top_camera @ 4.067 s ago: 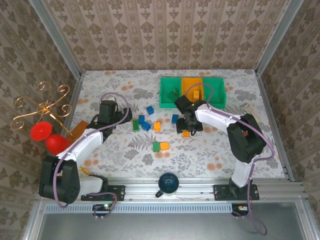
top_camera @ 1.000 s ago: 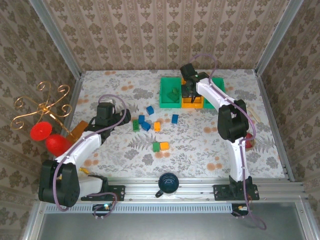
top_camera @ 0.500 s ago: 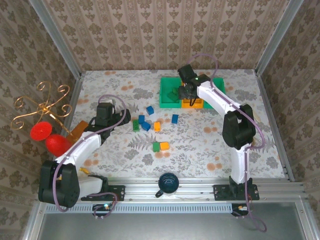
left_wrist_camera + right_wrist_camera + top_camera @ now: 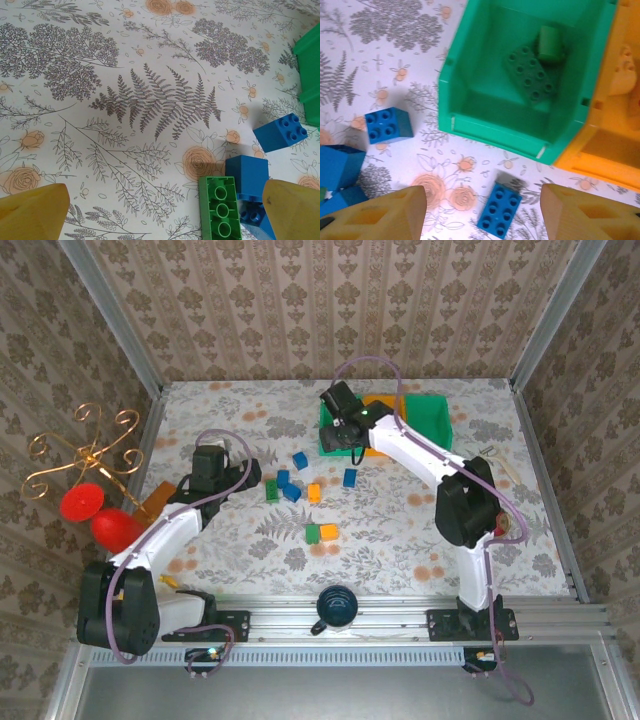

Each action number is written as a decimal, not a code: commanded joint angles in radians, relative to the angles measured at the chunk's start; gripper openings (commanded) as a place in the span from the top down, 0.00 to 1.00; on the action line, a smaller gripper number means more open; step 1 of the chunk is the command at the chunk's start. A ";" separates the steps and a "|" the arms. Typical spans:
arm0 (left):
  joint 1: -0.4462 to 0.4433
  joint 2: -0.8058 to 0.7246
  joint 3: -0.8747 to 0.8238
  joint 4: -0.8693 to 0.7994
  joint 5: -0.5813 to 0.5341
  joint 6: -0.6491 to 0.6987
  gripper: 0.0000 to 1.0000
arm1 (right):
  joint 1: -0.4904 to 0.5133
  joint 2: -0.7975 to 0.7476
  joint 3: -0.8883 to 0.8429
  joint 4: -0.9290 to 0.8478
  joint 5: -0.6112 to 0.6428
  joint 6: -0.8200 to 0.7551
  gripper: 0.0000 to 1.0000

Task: Sort the legos into containers by color
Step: Pick up the lego from the center of the table.

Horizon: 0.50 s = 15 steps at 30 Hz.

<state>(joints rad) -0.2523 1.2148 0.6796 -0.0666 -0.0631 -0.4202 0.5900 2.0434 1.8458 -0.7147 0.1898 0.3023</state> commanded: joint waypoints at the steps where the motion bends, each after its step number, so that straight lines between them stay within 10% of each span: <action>1: 0.009 -0.031 -0.017 0.000 0.013 -0.017 0.00 | 0.023 0.050 0.051 0.015 -0.029 -0.034 0.36; 15: 0.017 -0.030 -0.029 0.013 0.006 -0.017 0.00 | 0.080 0.233 0.238 -0.022 -0.055 -0.102 0.31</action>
<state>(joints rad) -0.2451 1.2022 0.6632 -0.0593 -0.0631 -0.4202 0.6605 2.2395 2.0346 -0.7010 0.1490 0.2371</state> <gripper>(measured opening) 0.998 0.690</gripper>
